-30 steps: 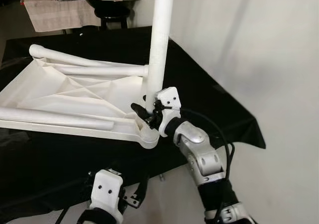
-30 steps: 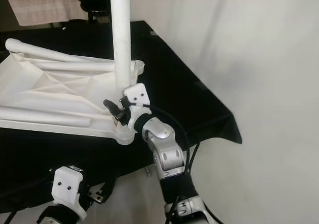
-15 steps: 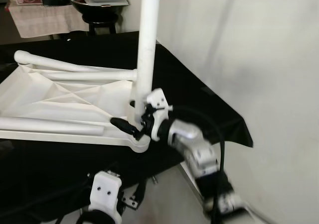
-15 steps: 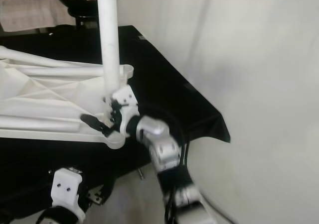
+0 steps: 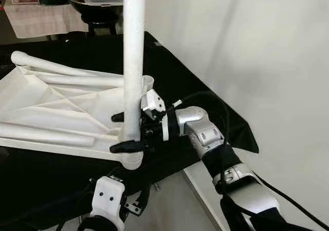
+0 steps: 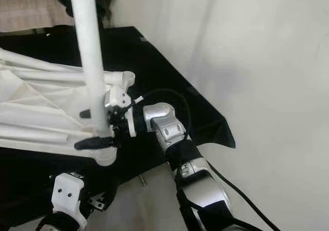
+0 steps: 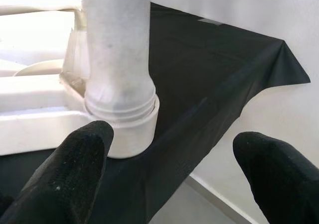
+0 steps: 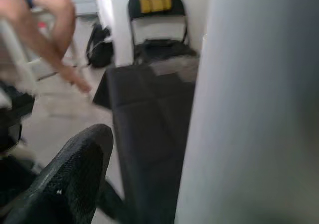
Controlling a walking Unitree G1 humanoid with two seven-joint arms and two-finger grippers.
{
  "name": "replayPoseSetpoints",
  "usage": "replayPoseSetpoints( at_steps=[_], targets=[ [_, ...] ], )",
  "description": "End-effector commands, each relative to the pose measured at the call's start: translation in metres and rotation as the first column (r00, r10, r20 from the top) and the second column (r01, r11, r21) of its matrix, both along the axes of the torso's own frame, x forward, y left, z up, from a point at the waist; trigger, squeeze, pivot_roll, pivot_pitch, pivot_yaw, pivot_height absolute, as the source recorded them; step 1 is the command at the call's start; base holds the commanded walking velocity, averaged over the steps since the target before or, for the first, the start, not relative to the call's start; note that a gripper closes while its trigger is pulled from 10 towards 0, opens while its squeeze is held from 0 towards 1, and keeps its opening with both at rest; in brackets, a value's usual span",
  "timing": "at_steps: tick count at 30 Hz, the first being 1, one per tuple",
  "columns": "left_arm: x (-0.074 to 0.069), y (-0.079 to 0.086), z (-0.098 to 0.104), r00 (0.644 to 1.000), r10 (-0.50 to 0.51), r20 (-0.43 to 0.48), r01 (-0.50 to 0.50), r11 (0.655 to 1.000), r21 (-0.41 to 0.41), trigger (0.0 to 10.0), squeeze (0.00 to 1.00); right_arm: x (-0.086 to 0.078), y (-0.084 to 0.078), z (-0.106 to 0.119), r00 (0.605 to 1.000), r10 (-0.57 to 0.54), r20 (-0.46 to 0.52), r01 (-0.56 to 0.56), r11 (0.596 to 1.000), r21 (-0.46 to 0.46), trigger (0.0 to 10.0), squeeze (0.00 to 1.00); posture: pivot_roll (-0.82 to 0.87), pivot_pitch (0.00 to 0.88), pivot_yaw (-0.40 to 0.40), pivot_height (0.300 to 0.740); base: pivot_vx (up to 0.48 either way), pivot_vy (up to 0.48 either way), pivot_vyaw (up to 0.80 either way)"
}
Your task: Building children table
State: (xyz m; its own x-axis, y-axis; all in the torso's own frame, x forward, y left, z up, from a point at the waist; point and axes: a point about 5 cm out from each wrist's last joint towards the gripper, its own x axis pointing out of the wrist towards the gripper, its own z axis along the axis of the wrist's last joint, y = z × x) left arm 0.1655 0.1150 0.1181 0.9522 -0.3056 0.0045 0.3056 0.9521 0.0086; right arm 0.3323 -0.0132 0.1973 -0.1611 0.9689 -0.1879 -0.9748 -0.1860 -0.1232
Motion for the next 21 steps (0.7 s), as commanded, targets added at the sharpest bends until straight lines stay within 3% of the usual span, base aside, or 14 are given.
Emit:
replayPoseSetpoints(
  at_steps=[1, 2, 4, 5, 9, 15, 17, 21],
  targets=[
    [-0.003, -0.002, -0.004, 1.000, -0.004, -0.020, 0.004, 1.000, -0.003, 10.0, 0.00, -0.004, 0.005, -0.014, 0.998, 0.066, 0.009, -0.065, 0.992, -0.109, 10.0, 0.00, 0.01, 0.054, -0.121, 0.740, 0.000, 0.000, 0.00],
    [-0.003, -0.003, -0.004, 1.000, -0.005, -0.020, 0.005, 1.000, -0.003, 10.0, 0.00, -0.004, 0.005, -0.017, 0.997, 0.075, -0.005, -0.075, 0.989, -0.126, 9.2, 0.00, 0.02, 0.057, -0.127, 0.740, 0.000, 0.000, 0.00],
    [-0.003, -0.004, -0.003, 1.000, -0.006, -0.019, 0.006, 1.000, -0.003, 10.0, 0.00, -0.003, 0.005, -0.019, 0.997, 0.078, -0.019, -0.080, 0.988, -0.129, 9.2, 0.00, 0.02, 0.057, -0.127, 0.740, 0.000, 0.000, 0.00],
    [-0.003, -0.004, -0.003, 1.000, -0.005, -0.019, 0.005, 1.000, -0.004, 10.0, 0.00, -0.003, 0.005, -0.020, 0.996, 0.087, -0.035, -0.092, 0.986, -0.139, 0.0, 0.00, 0.02, 0.059, -0.130, 0.740, 0.000, 0.000, 0.00],
    [-0.003, -0.006, -0.003, 1.000, -0.003, -0.016, 0.003, 1.000, -0.006, 10.0, 0.00, 0.000, 0.004, -0.022, 0.993, 0.109, -0.044, -0.114, 0.981, -0.159, 0.0, 0.00, 0.02, 0.059, -0.132, 0.740, 0.000, 0.000, 0.00],
    [-0.003, -0.006, -0.003, 1.000, -0.003, -0.015, 0.003, 1.000, -0.009, 10.0, 0.00, 0.005, 0.003, -0.023, 0.999, 0.037, -0.016, -0.039, 0.987, -0.156, 0.0, 0.00, 0.01, 0.058, -0.133, 0.740, 0.000, 0.000, 0.00],
    [-0.003, -0.006, -0.003, 1.000, -0.005, -0.014, 0.005, 1.000, -0.010, 10.0, 0.00, 0.012, -0.005, -0.029, 0.995, -0.102, 0.004, 0.102, 0.987, -0.126, 0.0, 0.00, 0.01, 0.057, -0.131, 0.740, 0.000, 0.000, 0.00],
    [-0.003, -0.006, -0.003, 1.000, -0.005, -0.014, 0.005, 1.000, -0.011, 10.0, 0.00, 0.019, -0.016, -0.035, 0.971, -0.238, 0.003, 0.238, 0.967, -0.094, 0.0, 0.00, 0.00, 0.058, -0.125, 0.740, 0.000, 0.000, 0.00]
  ],
)
